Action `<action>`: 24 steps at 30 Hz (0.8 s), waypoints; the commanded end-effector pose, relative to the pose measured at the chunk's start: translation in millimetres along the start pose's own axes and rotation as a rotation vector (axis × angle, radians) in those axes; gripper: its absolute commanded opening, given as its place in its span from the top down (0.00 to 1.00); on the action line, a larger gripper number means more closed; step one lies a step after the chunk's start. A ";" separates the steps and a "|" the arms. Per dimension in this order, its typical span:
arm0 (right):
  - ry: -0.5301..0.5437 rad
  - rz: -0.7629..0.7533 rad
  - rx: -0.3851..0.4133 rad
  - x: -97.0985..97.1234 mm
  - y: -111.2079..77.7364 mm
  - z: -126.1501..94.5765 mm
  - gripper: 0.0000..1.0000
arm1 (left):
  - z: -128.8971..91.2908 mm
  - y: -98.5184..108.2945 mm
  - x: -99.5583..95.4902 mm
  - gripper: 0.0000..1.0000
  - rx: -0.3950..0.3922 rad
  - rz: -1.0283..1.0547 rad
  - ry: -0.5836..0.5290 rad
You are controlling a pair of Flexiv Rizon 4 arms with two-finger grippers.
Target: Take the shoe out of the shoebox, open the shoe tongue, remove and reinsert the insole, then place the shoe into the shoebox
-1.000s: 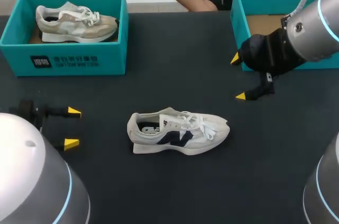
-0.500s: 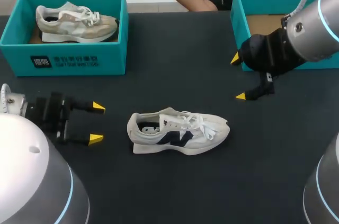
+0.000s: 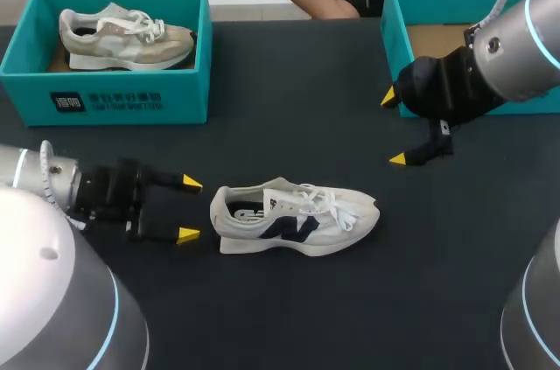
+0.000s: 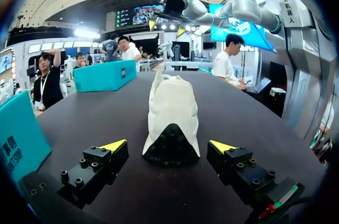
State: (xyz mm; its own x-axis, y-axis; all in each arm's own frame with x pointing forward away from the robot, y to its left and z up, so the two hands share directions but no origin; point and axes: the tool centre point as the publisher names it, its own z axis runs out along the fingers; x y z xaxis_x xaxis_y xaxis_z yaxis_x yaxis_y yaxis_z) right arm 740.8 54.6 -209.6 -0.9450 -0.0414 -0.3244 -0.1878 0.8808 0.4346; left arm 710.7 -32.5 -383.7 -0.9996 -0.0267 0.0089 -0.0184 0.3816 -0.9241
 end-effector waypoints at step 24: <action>-0.002 0.001 0.003 0.7 0.4 1.2 0.00 | 51.4 8.5 12.8 0.00 -0.068 0.004 0.014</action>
State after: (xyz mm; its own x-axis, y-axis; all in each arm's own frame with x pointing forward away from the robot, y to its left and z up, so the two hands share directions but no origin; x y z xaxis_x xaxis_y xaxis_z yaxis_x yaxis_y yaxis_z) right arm 740.8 54.6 -209.6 -0.9450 -0.0413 -0.3244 -0.1877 0.8808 0.4346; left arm 698.3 -70.7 -407.9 -0.9999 -0.0084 0.0131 -0.0155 0.4380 -0.8988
